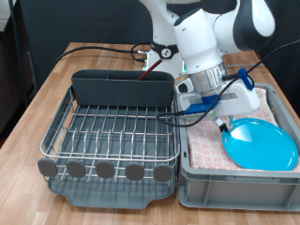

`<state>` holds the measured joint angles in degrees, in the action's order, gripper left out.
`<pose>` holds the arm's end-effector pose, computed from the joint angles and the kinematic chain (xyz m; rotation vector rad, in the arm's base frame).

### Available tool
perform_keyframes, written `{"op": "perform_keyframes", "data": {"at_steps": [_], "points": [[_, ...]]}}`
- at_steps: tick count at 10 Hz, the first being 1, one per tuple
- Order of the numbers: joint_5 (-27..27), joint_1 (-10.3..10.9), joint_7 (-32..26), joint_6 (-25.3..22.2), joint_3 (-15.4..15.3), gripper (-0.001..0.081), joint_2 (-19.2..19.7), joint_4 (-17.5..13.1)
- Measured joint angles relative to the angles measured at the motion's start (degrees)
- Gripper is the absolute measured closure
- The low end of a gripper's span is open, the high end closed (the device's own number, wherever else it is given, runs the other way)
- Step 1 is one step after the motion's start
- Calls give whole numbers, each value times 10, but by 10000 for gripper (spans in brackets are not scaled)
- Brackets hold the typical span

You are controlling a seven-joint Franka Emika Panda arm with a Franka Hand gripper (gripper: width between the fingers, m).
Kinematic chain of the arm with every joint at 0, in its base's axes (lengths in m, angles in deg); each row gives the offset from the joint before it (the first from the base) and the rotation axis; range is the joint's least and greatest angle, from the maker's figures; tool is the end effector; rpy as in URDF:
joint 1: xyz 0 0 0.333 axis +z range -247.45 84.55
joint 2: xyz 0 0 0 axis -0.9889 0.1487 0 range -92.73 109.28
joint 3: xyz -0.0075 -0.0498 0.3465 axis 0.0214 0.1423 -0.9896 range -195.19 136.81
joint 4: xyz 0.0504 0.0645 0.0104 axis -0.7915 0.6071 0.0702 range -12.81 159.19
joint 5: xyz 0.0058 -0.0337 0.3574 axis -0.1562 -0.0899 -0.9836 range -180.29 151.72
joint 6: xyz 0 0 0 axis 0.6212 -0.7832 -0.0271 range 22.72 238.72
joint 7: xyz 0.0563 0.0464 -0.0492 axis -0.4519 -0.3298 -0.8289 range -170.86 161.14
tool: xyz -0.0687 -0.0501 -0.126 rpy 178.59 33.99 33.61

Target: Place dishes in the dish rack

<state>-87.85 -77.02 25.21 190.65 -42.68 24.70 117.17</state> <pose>0.5081 0.1135 0.2444 -1.9393 1.7391 0.0210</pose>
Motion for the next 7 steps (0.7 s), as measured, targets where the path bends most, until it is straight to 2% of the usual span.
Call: {"op": "perform_keyframes", "data": {"at_steps": [2,7], "points": [[17,3,18,5,3,774,0,0],[191,34,189,2,54,781,-33,14]]}}
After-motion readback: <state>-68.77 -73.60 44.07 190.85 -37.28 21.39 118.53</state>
